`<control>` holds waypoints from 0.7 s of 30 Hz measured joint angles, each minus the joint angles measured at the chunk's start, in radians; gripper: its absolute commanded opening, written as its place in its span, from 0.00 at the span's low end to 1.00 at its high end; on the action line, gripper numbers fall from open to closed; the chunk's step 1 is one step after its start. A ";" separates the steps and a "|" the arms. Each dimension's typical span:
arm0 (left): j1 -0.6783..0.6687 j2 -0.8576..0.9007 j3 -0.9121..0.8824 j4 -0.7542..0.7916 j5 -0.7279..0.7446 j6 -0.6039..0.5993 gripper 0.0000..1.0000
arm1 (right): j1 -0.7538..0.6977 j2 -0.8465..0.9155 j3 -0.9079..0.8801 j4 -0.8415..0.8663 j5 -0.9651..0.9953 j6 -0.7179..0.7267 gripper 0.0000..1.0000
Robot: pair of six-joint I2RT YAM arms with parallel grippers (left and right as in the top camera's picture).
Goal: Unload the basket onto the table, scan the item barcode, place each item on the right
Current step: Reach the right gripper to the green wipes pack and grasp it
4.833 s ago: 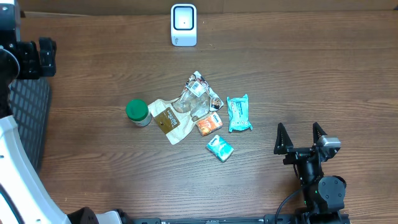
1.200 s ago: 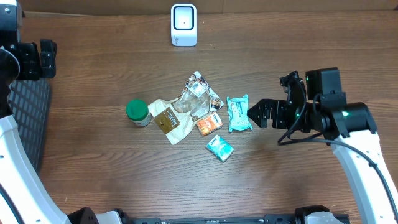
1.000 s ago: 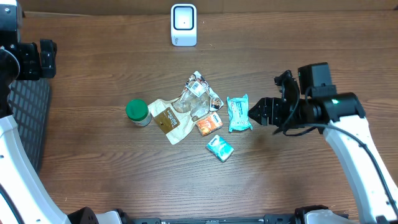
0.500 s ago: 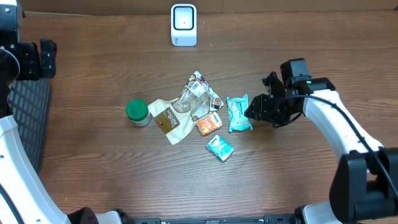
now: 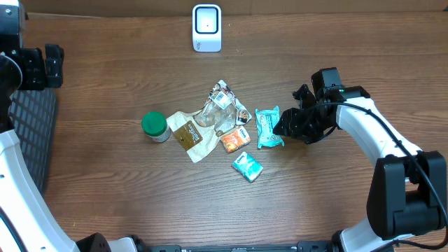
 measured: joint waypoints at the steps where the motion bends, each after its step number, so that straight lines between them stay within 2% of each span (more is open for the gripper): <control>1: 0.000 0.000 0.000 0.000 0.000 0.000 1.00 | 0.000 0.002 0.000 0.003 0.000 0.004 0.57; 9: 0.000 0.000 0.000 0.000 0.000 0.000 1.00 | 0.000 0.008 -0.067 0.138 -0.001 0.030 0.45; 13: 0.000 0.000 0.000 0.000 0.000 0.000 1.00 | 0.000 0.008 -0.115 0.209 0.000 0.077 0.44; 21: 0.000 0.000 0.000 0.000 0.000 0.000 1.00 | 0.007 0.011 -0.171 0.240 -0.001 0.117 0.44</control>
